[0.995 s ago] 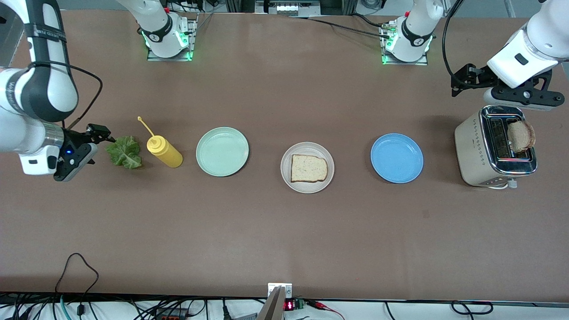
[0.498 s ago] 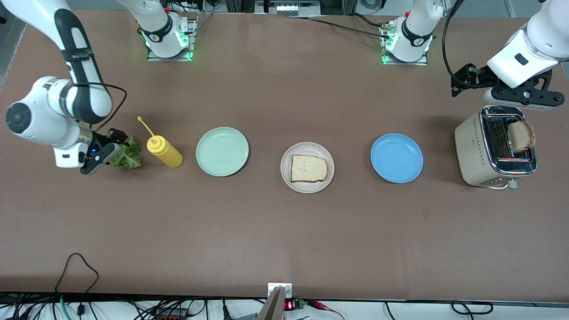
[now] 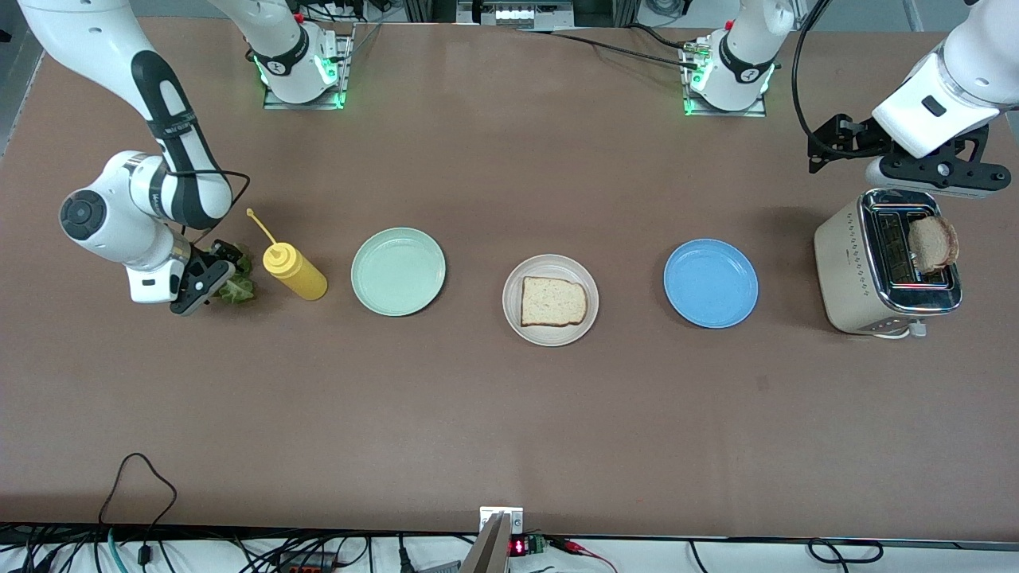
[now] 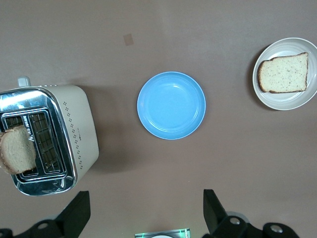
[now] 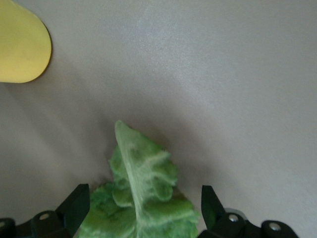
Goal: Make sandwich in beige plate with both arms
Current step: 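Lower the right gripper and grasp the green lettuce leaf, then carry the lettuce leaf onto the bread on the beige plate, then lower the lettuce onto the bread and open the right gripper, then raise the right gripper and withdraw it past the yellow bottle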
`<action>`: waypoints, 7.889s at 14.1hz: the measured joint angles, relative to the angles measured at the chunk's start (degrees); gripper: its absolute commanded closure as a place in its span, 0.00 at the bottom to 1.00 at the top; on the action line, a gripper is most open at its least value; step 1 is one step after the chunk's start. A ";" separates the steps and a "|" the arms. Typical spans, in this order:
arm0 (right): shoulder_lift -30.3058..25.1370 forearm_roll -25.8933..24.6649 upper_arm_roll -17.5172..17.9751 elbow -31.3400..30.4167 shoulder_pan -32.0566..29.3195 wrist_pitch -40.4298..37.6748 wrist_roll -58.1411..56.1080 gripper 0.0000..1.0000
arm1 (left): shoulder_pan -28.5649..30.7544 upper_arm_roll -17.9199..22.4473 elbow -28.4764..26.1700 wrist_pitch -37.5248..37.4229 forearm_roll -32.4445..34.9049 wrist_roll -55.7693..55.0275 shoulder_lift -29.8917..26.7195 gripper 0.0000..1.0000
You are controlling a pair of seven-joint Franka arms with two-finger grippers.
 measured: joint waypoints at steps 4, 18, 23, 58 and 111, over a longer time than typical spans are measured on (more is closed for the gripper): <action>1.56 0.04 1.54 -0.16 -0.17 2.12 0.00 0.23 | 0.00 0.00 0.00 0.00 0.00 0.00 0.00 0.00; 0.23 0.05 2.22 0.42 -0.96 0.90 -1.36 1.00 | 0.00 0.00 0.00 0.00 0.00 0.00 0.00 0.00; -4.99 0.02 2.85 7.88 -0.94 -9.63 -3.52 1.00 | 0.00 0.00 0.00 0.00 0.00 0.00 0.00 0.00; 28.14 8.30 7.53 55.94 41.34 -1.90 33.65 1.00 | 0.00 0.02 0.00 0.00 0.00 0.00 0.00 0.00; -4.45 -0.62 16.15 38.44 -2.27 -37.48 50.15 0.00 | 27.90 1.15 8.09 2.91 4.06 17.62 21.59 0.00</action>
